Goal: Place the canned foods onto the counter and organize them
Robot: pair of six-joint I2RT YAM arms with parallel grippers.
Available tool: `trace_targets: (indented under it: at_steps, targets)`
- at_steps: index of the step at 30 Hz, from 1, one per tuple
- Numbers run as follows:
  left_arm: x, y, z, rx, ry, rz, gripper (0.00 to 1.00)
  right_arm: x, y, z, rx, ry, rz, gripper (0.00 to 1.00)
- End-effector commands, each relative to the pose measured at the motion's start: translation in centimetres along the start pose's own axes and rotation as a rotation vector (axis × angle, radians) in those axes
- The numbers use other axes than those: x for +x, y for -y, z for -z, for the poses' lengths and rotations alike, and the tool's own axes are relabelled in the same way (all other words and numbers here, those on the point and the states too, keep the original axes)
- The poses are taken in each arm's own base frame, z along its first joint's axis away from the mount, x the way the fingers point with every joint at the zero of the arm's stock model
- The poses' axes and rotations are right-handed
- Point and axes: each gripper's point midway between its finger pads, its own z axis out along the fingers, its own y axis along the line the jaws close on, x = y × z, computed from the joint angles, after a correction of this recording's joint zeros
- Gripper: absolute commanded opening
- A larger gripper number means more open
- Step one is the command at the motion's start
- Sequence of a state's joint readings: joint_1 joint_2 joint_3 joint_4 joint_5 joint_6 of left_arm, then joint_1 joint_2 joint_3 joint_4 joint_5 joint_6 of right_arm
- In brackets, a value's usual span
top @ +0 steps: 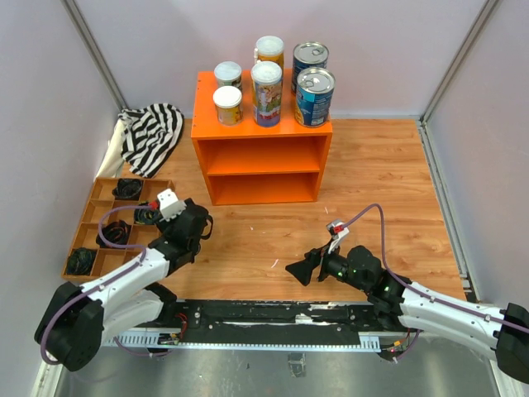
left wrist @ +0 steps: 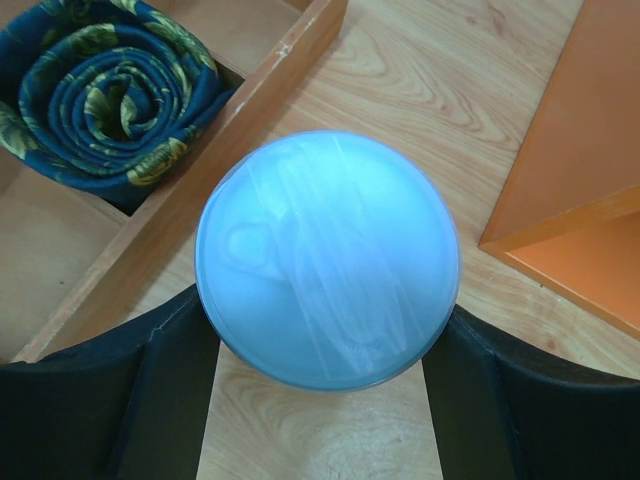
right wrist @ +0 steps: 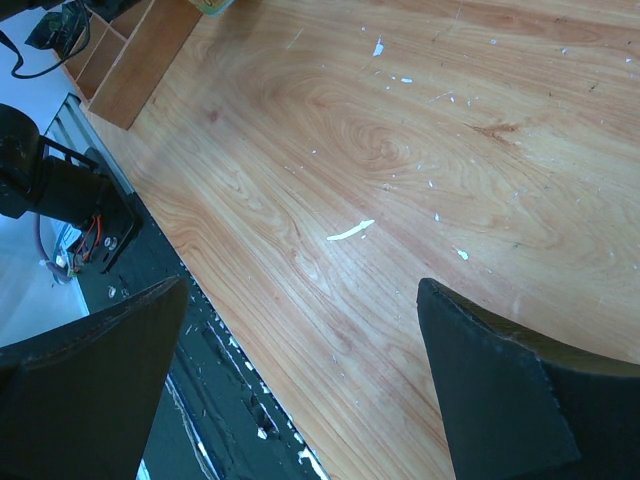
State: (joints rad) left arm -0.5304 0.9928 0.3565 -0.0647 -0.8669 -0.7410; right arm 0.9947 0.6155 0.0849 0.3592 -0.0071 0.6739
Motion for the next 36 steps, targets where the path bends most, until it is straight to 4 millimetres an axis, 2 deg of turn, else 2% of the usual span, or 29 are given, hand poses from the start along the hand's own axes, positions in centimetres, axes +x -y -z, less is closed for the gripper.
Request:
trace_targets:
  at_steps: [1,16,20,28,36]
  targets:
    - [-4.9,0.6,0.7,-0.023,0.120,0.100,0.00,0.4,0.7,0.0,0.023,-0.002,-0.007,0.99]
    - [-12.4,2.0,3.5,0.015,0.214,0.093,0.00,0.3,0.6,0.1,0.019,0.000,-0.009,0.99]
    - [-14.9,2.5,4.6,0.035,0.242,0.069,0.00,0.2,0.5,0.1,0.018,-0.002,-0.005,0.99]
    - [-21.3,3.8,7.2,0.068,0.320,0.028,0.00,0.0,0.3,-0.1,0.015,-0.006,0.002,0.99]
    - [-25.9,4.7,8.9,0.079,0.383,0.008,0.00,-0.1,0.0,-0.4,0.006,-0.017,0.002,0.99]
